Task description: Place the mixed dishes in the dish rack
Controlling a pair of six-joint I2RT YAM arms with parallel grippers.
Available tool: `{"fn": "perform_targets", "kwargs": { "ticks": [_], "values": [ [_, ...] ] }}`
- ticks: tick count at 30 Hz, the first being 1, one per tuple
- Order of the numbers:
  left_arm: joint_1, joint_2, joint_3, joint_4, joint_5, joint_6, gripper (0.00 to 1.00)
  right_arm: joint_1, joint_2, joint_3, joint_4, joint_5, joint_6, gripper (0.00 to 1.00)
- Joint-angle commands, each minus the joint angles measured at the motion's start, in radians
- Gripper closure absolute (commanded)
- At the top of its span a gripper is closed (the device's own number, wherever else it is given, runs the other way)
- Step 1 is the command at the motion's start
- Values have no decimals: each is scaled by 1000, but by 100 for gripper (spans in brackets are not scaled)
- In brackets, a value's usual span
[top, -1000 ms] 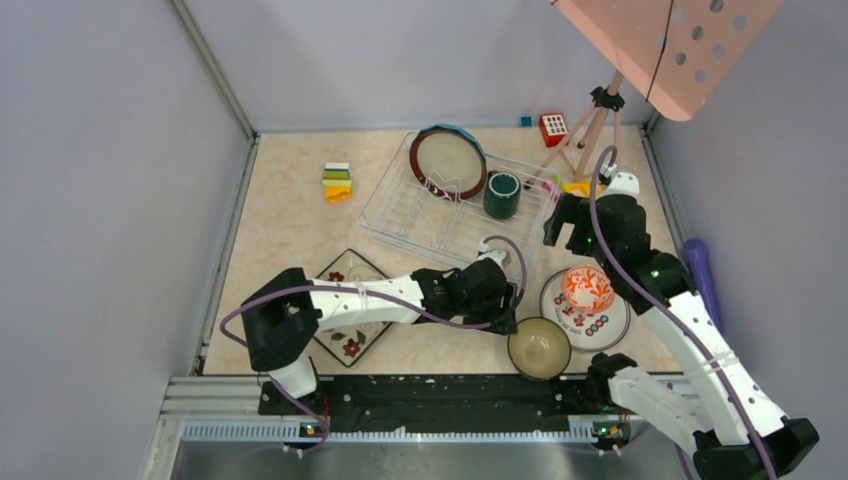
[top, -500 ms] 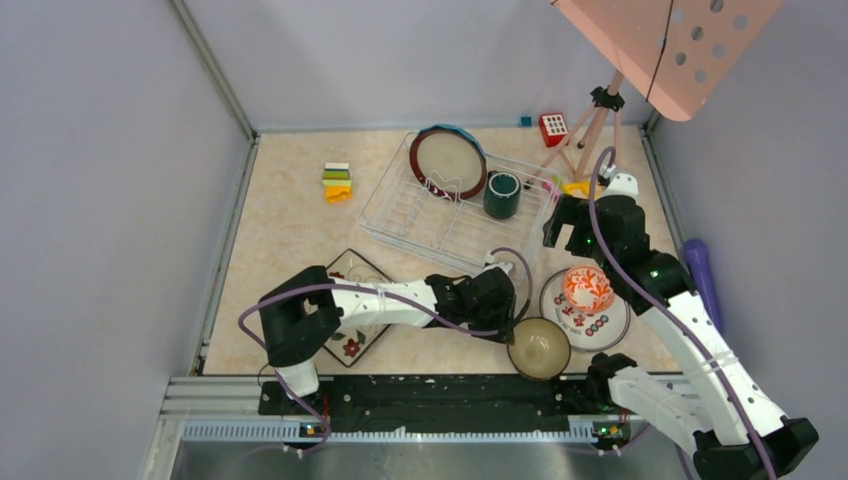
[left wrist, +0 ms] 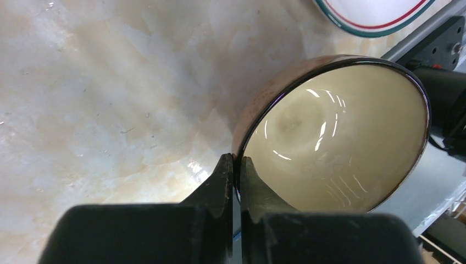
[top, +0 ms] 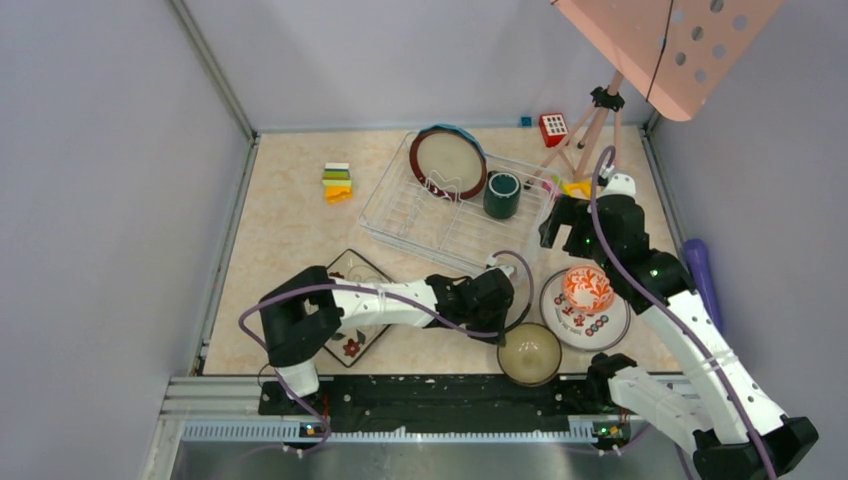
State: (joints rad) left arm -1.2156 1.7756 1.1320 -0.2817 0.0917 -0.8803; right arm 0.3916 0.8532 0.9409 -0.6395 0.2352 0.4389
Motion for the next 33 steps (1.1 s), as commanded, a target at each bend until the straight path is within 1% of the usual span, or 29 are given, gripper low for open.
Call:
{"fn": "perform_targets", "kwargs": {
  "ticks": [1, 6, 9, 12, 15, 19, 20, 22, 24, 26, 29, 30, 33],
  "values": [
    [4, -124, 23, -34, 5, 60, 100, 0, 18, 69, -23, -74, 17, 2],
    [32, -266, 0, -68, 31, 87, 100, 0, 34, 111, -49, -181, 16, 2],
    [65, -358, -18, -96, 37, 102, 100, 0, 34, 124, -49, -212, 23, 2],
    [117, -445, -32, -120, 74, 118, 100, 0, 36, 138, -43, -255, 26, 2],
    [200, -540, -62, -136, 106, 129, 100, -3, 37, 152, -21, -352, 38, 2],
    [355, -654, -91, -164, 128, 166, 100, -5, 39, 151, 56, -520, 90, 1],
    [414, -673, -90, -172, 148, 179, 100, -6, 41, 143, 90, -567, 107, 1],
    [494, -702, -87, -178, 179, 201, 100, -8, 45, 114, 180, -696, 159, 1],
    [556, -709, -73, -186, 207, 217, 100, -10, 52, 66, 303, -819, 238, 1],
    [610, -705, -60, -191, 239, 227, 100, -10, 51, 2, 459, -910, 351, 1],
    [675, -693, -55, -141, 297, 220, 100, -8, 53, -93, 680, -944, 518, 1],
    [689, -689, -53, -119, 318, 211, 100, -8, 57, -117, 728, -945, 552, 1],
    [719, -667, -47, -52, 382, 181, 100, -4, 81, -140, 780, -950, 583, 1]
  ]
}}
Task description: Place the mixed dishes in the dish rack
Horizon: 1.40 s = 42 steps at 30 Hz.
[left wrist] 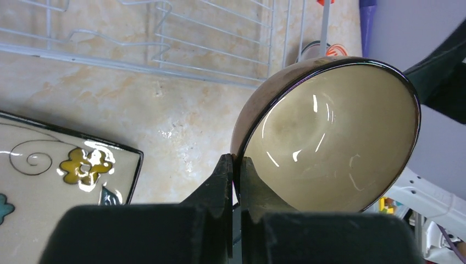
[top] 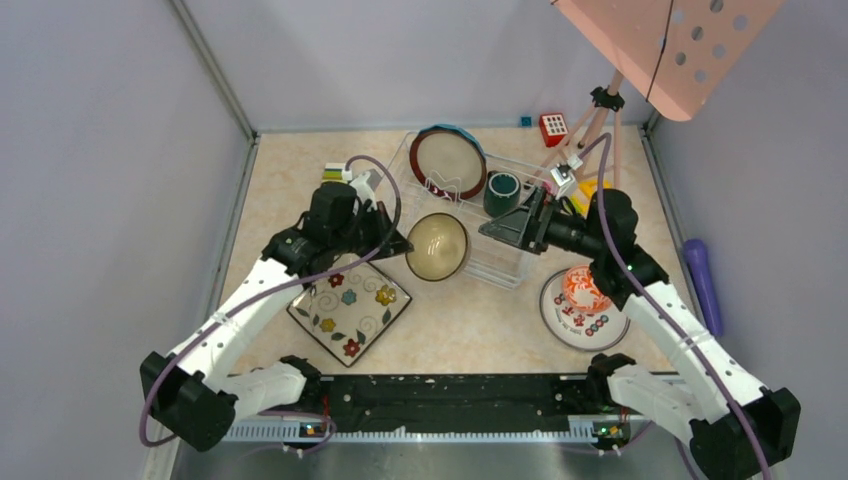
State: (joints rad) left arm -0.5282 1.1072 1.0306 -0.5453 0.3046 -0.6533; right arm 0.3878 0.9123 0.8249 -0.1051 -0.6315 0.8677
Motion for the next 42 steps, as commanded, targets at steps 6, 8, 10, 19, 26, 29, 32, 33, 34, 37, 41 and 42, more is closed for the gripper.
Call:
{"fn": "perform_targets", "kwargs": {
  "ticks": [6, 8, 10, 19, 26, 29, 32, 33, 34, 37, 41, 42],
  "values": [
    [83, 36, 70, 314, 274, -113, 100, 3, 36, -72, 350, -69, 219, 1],
    [93, 45, 73, 337, 296, -132, 100, 11, 49, -79, 377, -77, 237, 1],
    [105, 52, 72, 364, 316, -153, 100, 21, 60, -78, 373, -72, 233, 1],
    [127, 60, 64, 447, 370, -200, 100, 62, 90, -82, 334, -28, 202, 1],
    [127, 66, 54, 465, 381, -212, 100, 86, 100, -77, 369, -25, 211, 1],
    [126, 65, 54, 456, 374, -208, 100, 88, 99, -72, 372, -28, 210, 1],
    [126, 69, 53, 448, 372, -201, 100, 91, 102, -69, 376, -27, 214, 1],
    [126, 69, 51, 447, 372, -201, 100, 91, 103, -69, 383, -27, 219, 1],
    [126, 71, 51, 446, 370, -200, 100, 93, 104, -70, 391, -27, 222, 1],
    [126, 74, 48, 446, 369, -199, 100, 102, 112, -61, 394, -23, 220, 1],
    [126, 79, 48, 440, 367, -194, 100, 113, 120, -37, 360, -17, 206, 1],
    [126, 79, 48, 440, 365, -192, 100, 114, 120, -36, 356, -12, 208, 2]
  ]
}}
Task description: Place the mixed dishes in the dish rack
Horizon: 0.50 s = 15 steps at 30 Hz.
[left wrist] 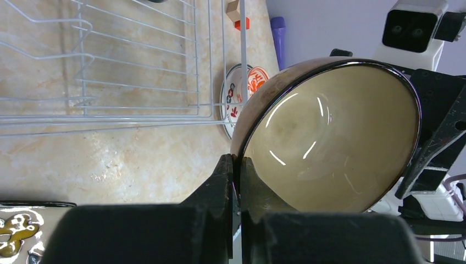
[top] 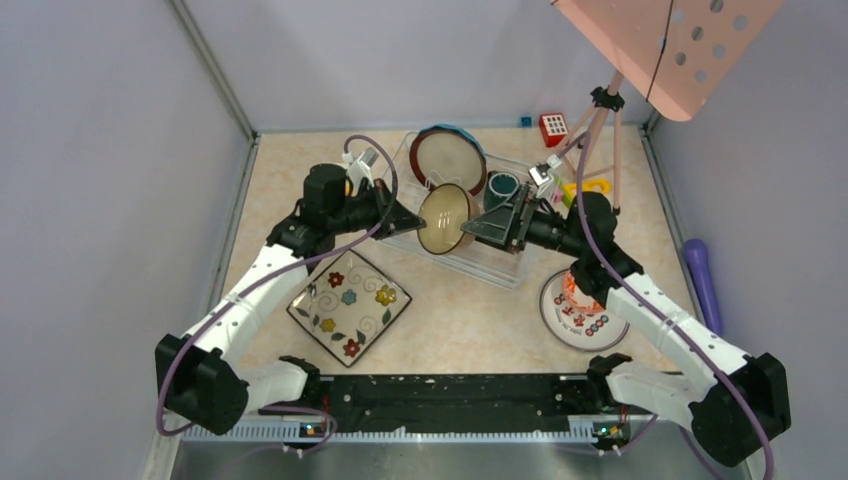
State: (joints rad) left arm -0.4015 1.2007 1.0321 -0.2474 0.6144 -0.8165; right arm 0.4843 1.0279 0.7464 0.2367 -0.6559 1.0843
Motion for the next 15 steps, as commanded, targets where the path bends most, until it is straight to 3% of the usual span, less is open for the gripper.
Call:
{"fn": "perform_targets", "kwargs": {
  "ticks": [1, 4, 8, 14, 15],
  "values": [
    [0, -15, 45, 140, 55, -27, 100, 17, 5, 43, 7, 20, -10, 4],
    [0, -18, 43, 134, 53, -19, 100, 18, 8, 47, -7, 38, -16, 12],
    [0, -18, 41, 124, 53, -5, 100, 20, 11, 50, -11, 49, -23, 14],
    [0, -10, 40, 101, 47, 16, 100, 25, 23, 73, -39, 63, -50, 14],
    [-2, -9, 42, 95, 44, 22, 100, 26, 25, 76, -47, 66, -56, 10]
  ]
}}
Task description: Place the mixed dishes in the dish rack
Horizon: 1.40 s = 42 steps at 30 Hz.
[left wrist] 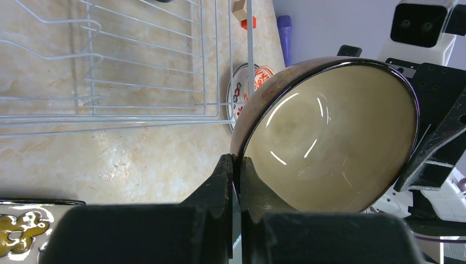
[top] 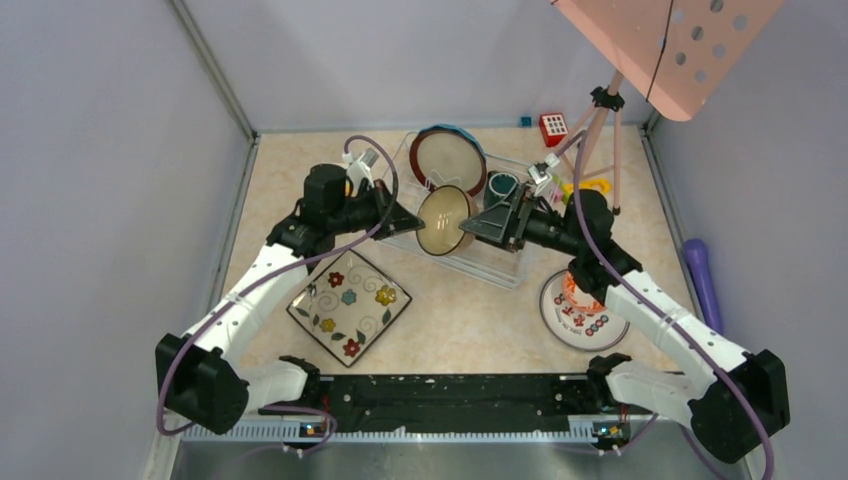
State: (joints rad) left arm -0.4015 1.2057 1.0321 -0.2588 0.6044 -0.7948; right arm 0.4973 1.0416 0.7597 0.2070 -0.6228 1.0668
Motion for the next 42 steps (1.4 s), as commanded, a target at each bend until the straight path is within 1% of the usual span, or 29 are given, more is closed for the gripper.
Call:
{"fn": "perform_targets", "kwargs": {
  "ticks": [1, 2, 3, 5, 7, 11, 13, 15, 16, 18, 20, 21, 23, 25, 27, 29, 31, 34, 38, 40, 42],
  "values": [
    [-2, -13, 44, 98, 53, 8, 100, 12, 12, 66, -23, 35, -45, 8],
    [-2, -11, 46, 91, 53, 14, 100, 12, 15, 70, -28, 37, -50, 6],
    [-2, -10, 47, 85, 56, 19, 100, 13, 18, 74, -34, 38, -54, 7],
    [-1, -11, 48, 77, 50, 26, 100, 14, 25, 81, -44, 39, -62, 18],
    [-2, -14, 48, 68, 38, 37, 100, 14, 26, 84, -51, 45, -67, 21],
    [-1, -9, 47, 62, 46, 45, 100, 15, 31, 88, -62, 57, -76, 21],
    [-1, -4, 48, 59, 52, 50, 100, 16, 38, 91, -63, 54, -78, 16],
    [-2, 0, 49, 52, 50, 55, 100, 18, 42, 96, -63, 54, -79, 14],
    [-2, 3, 49, 50, 51, 59, 100, 20, 45, 95, -60, 52, -79, 16],
    [-2, 3, 51, 47, 51, 63, 100, 21, 51, 95, -52, 47, -79, 26],
    [-2, 4, 52, 46, 54, 66, 100, 21, 60, 95, -47, 39, -76, 31],
    [-2, 4, 52, 45, 55, 67, 100, 23, 66, 95, -43, 33, -72, 36],
    [-2, 4, 54, 43, 55, 70, 100, 23, 79, 97, -34, 15, -70, 52],
    [0, 2, 54, 34, 41, 82, 100, 23, 87, 99, -36, 14, -70, 57],
    [6, -1, 60, 1, 16, 101, 92, 23, 84, 107, -73, 45, -82, 58],
    [27, -9, 60, -34, 1, 115, 72, 21, 80, 141, -150, 96, -131, 59],
    [53, -27, 45, -42, -9, 123, 57, 16, 80, 186, -250, 149, -198, 59],
    [82, -51, 28, -61, -19, 138, 44, 11, 86, 257, -395, 256, -297, 64],
    [96, -85, 25, -114, -57, 176, 42, 11, 112, 357, -569, 384, -446, 65],
    [98, -100, 23, -130, -73, 187, 42, 10, 133, 401, -628, 427, -504, 67],
    [99, -109, 25, -144, -89, 198, 42, 10, 153, 436, -663, 449, -541, 68]
  ]
}}
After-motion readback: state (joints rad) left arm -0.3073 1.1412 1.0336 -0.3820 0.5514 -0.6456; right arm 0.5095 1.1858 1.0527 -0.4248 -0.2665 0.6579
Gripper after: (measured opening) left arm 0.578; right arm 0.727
